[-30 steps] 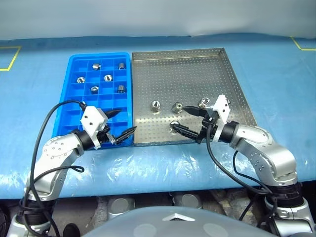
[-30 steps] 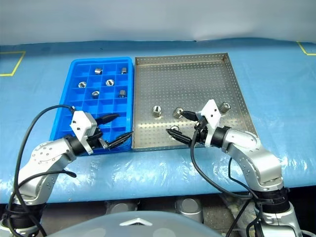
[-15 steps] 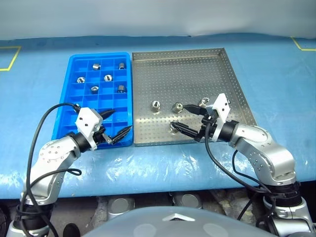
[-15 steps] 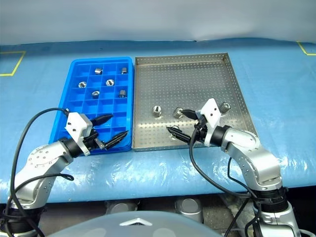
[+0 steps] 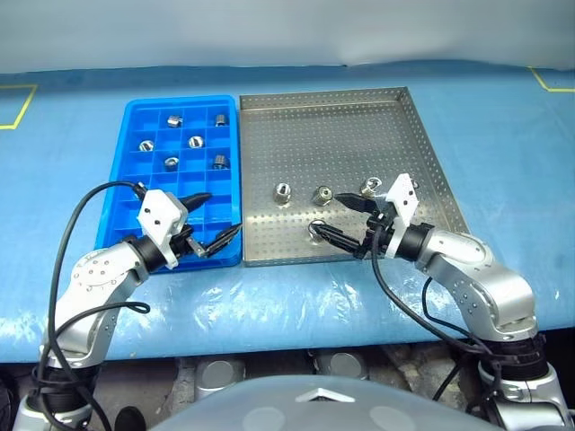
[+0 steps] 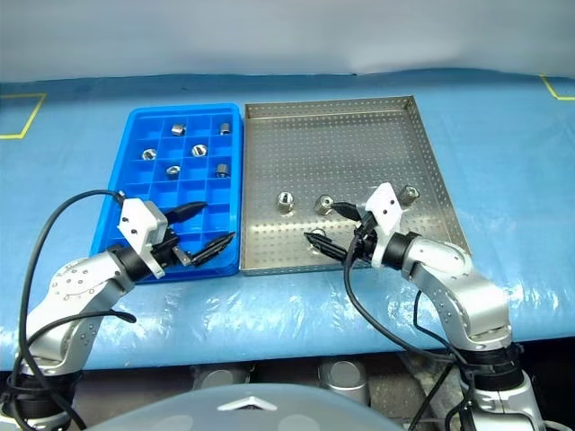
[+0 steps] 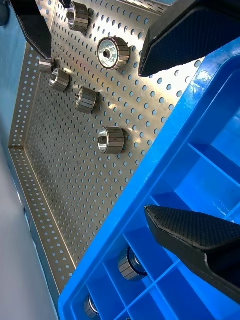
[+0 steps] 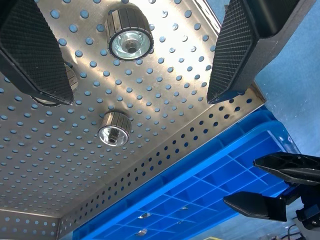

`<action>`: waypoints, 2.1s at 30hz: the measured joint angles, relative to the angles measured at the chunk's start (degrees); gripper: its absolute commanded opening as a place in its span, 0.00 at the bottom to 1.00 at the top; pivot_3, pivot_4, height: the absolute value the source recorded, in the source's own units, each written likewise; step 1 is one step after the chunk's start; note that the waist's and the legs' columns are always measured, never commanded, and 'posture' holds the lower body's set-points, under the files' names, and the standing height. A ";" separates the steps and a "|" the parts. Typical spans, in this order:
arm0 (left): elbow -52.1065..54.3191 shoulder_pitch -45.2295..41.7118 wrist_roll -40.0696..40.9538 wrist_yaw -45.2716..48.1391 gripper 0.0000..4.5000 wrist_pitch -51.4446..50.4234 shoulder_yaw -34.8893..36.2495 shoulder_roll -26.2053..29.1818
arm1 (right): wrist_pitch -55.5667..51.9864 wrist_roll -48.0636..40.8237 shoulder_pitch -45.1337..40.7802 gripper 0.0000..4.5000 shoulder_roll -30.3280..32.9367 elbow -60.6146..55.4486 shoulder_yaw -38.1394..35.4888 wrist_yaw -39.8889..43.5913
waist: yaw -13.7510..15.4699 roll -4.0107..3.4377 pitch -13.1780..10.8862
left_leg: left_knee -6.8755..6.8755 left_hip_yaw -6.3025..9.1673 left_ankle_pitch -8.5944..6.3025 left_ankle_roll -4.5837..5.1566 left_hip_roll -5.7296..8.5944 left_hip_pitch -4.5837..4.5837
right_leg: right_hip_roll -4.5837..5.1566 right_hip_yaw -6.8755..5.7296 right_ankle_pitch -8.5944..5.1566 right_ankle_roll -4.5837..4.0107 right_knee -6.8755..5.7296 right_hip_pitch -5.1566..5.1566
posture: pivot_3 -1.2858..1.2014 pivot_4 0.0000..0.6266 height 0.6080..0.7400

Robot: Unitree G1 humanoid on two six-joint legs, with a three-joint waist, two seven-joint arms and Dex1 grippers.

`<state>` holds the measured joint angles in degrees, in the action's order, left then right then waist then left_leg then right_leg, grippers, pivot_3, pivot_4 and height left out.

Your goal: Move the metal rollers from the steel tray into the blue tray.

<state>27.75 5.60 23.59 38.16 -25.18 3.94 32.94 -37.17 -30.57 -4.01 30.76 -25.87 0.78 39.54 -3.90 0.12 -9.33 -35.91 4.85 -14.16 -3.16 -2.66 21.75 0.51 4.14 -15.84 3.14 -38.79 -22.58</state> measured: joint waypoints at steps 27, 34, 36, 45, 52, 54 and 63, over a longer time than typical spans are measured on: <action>-52.78 -54.72 -15.57 20.08 1.00 -2.17 -27.72 -8.05 | 2.06 1.32 2.85 1.00 -5.92 -2.14 0.86 -8.02 | -2.38 0.04 -0.02 | -0.08 0.06 -0.07 0.12 0.06 0.15 | -0.03 -0.04 0.10 -0.17 0.01 -0.04 | 0.45 0.24 1.00; -65.42 -58.34 -23.96 22.67 0.96 3.32 -32.45 -11.65 | 2.95 1.71 4.89 1.00 -6.51 -3.93 0.34 -9.87 | -4.37 0.04 -0.02 | -0.11 0.07 -0.08 0.15 0.06 0.16 | -0.04 -0.03 0.07 -0.11 -0.02 -0.05 | 0.43 0.24 1.00; -66.63 -58.70 -25.92 23.15 0.87 4.46 -32.98 -11.88 | 3.06 1.76 5.29 1.00 -6.52 -3.93 0.25 -10.01 | -4.66 0.04 -0.02 | -0.12 0.07 -0.08 0.15 0.06 0.16 | -0.04 -0.03 0.02 -0.02 -0.03 -0.05 | 0.43 0.24 1.00; -67.43 -59.76 -29.71 25.60 0.38 6.44 -33.50 -11.74 | 3.55 1.92 5.36 1.00 -6.82 -3.93 0.26 -10.99 | -5.04 0.04 -0.02 | -0.15 0.06 -0.08 0.15 0.06 0.12 | -0.04 0.01 -0.04 0.09 -0.08 -0.03 | 0.45 0.24 1.00; -55.59 -55.64 -25.68 22.36 0.38 2.82 -24.38 -9.47 | 3.61 2.01 2.68 1.00 -7.04 -3.63 0.89 -10.95 | -4.53 0.03 -0.04 | -0.16 0.07 -0.08 0.15 0.04 0.17 | -0.03 0.00 0.02 -0.02 -0.10 -0.07 | 0.47 0.24 1.00; -48.74 -53.15 -23.71 16.77 0.38 0.40 -18.05 -9.79 | 3.57 2.04 1.88 1.00 -7.49 -3.57 1.51 -10.90 | -4.22 0.03 -0.03 | -0.15 0.07 -0.08 0.16 0.04 0.16 | -0.02 0.02 0.05 -0.07 -0.10 -0.07 | 0.47 0.24 1.00; -20.41 -32.72 -22.77 -10.00 0.38 -4.43 1.83 -12.94 | 3.49 3.58 -5.77 1.00 -10.17 -1.41 7.13 -10.31 | -2.96 0.00 -0.02 | -0.18 0.09 -0.04 0.08 0.02 0.03 | 0.00 0.00 0.12 -0.18 -0.24 -0.02 | 0.50 0.24 1.00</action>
<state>7.34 -27.12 0.82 28.16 -29.61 5.76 20.00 -33.68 -26.99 -9.79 20.60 -27.28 7.91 29.23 -6.86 0.13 -9.35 -36.09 4.94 -14.20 -3.08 -2.64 21.79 0.50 4.14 -15.72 2.97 -39.03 -22.60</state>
